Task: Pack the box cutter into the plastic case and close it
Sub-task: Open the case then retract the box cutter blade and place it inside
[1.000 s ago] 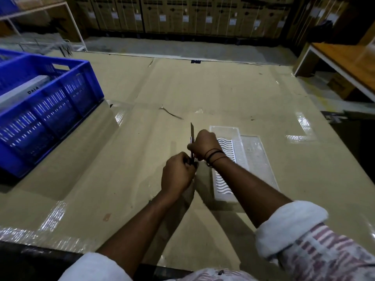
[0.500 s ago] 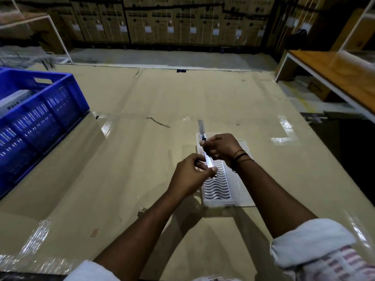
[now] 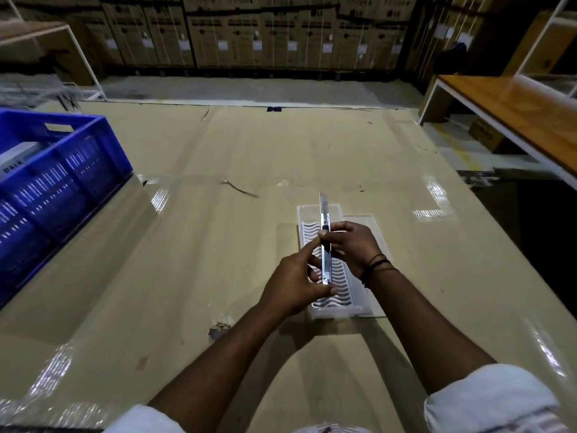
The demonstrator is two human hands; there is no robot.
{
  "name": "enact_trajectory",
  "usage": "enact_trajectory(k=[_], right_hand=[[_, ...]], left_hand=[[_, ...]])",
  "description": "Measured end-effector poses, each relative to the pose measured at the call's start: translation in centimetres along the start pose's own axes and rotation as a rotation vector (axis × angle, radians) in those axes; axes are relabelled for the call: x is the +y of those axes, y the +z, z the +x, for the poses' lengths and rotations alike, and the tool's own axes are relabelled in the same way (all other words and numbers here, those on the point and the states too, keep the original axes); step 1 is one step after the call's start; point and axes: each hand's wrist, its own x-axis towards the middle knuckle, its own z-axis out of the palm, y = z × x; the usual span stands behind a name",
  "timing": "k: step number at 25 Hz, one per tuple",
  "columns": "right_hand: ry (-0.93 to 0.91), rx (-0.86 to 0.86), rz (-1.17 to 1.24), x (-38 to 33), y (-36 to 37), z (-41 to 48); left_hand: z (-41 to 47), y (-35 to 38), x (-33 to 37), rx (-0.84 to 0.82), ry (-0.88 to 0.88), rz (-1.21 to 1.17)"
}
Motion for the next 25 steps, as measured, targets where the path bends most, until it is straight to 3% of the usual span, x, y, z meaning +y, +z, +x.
enact_trajectory(k=[15, 25], right_hand=[[-0.036, -0.042, 0.048, 1.8, -0.7, -1.0], [-0.032, 0.067, 0.048, 2.0, -0.1, -0.7]], left_hand=[[0.3, 0.8, -0.7, -0.009, 0.027, -0.023], [0.4, 0.7, -0.7, -0.003, 0.032, -0.065]])
